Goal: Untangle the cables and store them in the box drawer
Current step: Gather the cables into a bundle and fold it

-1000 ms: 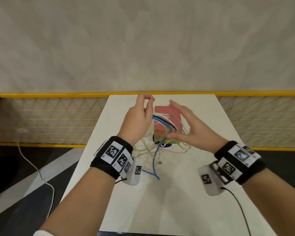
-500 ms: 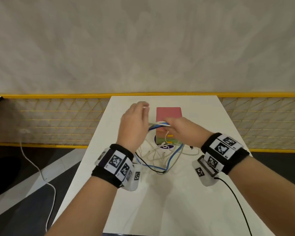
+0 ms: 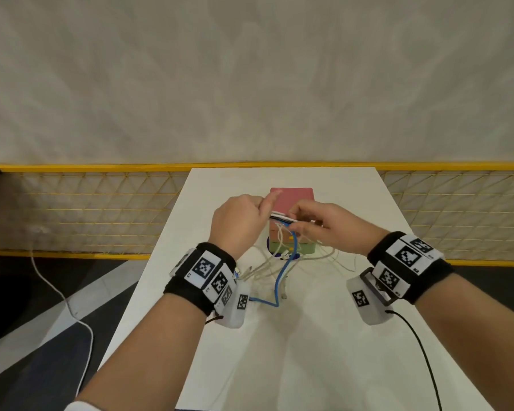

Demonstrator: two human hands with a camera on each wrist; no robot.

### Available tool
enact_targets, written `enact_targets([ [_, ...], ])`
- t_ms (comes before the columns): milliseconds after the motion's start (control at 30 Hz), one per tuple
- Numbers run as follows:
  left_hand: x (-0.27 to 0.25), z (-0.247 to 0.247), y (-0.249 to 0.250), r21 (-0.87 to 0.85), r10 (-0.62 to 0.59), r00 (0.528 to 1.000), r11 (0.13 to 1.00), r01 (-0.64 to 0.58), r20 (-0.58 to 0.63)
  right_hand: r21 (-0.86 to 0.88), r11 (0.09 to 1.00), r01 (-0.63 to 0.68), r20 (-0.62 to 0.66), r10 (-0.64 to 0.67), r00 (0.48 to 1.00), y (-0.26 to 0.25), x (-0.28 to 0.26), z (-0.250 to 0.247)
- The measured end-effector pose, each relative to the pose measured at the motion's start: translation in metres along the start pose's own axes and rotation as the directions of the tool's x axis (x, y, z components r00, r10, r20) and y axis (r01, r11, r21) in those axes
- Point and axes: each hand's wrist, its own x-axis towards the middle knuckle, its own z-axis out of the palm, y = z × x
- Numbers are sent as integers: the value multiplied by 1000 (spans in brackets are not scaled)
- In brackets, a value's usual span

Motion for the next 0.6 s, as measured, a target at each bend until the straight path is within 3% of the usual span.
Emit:
enact_targets([
  [200,11,-12,-11,-151,-40,994,988,24,-105,-258,964,-65,94,92,991,30,-14,-20],
  [333,15,-16,-11,-152,-15,990,988,-7,-141,-567,781,-261,-41,290,956,47,-20,-26],
  [400,16,-16,-10,-125,-17,991,992,0,-135,-483,829,-281,-105,264,959,41,-21,-28],
  [500,13,-11,-2,-64,-6,996,998,0,-92,-101,986,-134,-195,112,974,8,-12,-23],
  [600,10,-4,13,-73,21,997,997,-26,-70,44,999,2,-123,3,992,-17,11,7],
])
